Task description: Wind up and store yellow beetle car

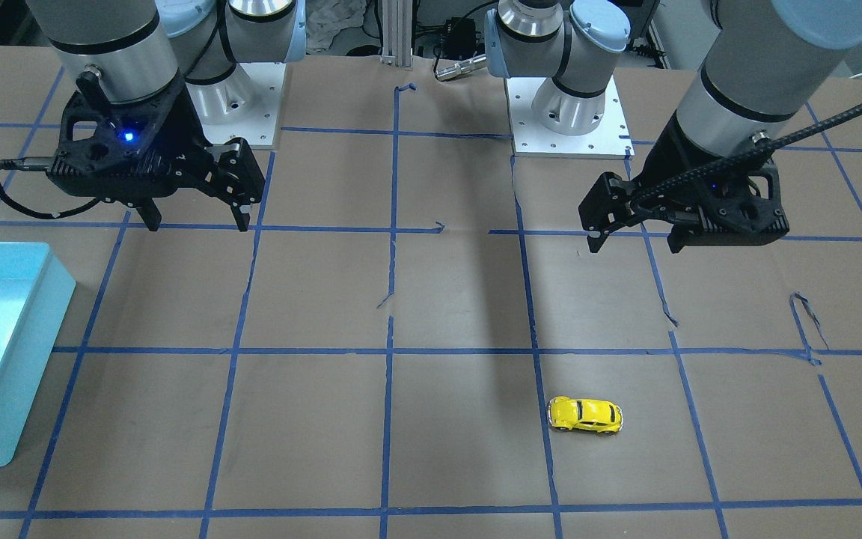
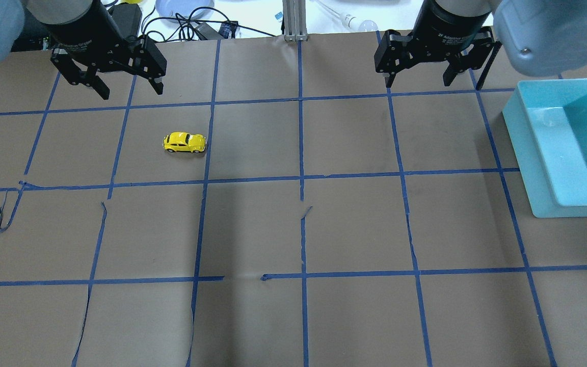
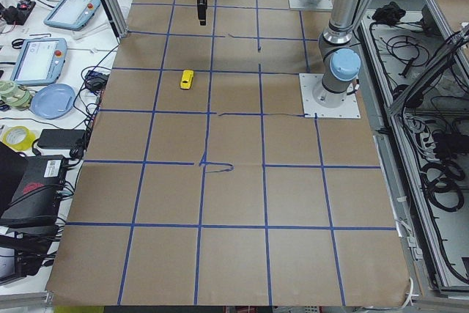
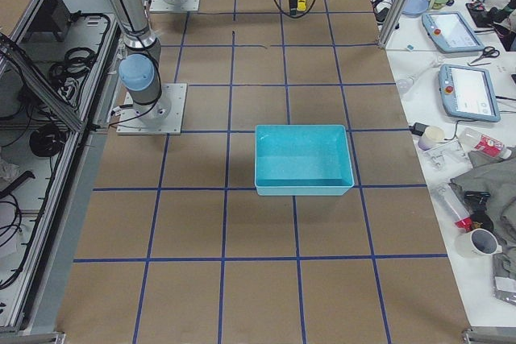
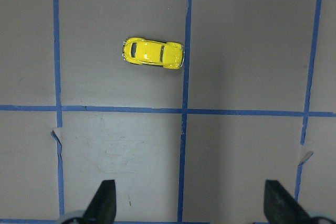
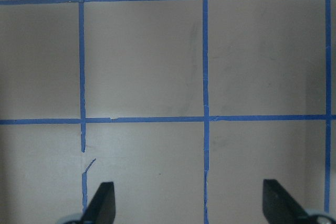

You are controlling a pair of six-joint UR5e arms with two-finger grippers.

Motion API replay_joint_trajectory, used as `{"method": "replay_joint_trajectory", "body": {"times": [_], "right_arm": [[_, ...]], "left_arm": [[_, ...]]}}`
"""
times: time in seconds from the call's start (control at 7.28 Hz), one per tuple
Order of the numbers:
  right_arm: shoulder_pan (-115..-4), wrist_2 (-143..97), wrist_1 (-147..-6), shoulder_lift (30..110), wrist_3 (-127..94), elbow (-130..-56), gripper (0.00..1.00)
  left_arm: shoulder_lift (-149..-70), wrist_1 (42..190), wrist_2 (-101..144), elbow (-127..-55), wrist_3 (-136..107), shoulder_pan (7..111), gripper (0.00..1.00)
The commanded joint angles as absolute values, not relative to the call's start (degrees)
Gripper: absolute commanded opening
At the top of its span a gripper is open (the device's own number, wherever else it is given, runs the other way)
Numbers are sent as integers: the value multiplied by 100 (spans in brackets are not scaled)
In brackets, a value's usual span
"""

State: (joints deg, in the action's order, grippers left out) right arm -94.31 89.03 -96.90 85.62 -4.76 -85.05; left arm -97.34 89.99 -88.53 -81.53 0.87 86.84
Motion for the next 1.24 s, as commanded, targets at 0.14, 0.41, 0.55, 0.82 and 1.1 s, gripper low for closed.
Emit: {"method": "replay_joint_trajectory", "body": {"times": [0.14,0.41,0.55,0.82,1.1], "right_arm": [[-9422,8895,-9765,8561,-457,-8508,100],[-9413,8912,-9765,8561,-457,-8499,100],[-9378,8912,-9773,8561,-457,-8490,100],[-9422,9009,-9764,8535,-474,-8525,100],[-9422,8974,-9739,8385,-475,-8578,100]], "left_arm": [[-9686,8991,-8824,-8305,88,8684,100],[-9677,8983,-8824,-8332,79,8684,100],[-9668,8982,-8824,-8332,79,8684,100],[-9650,9009,-8824,-8367,88,8675,100],[-9642,9009,-8824,-8385,88,8684,100]]}}
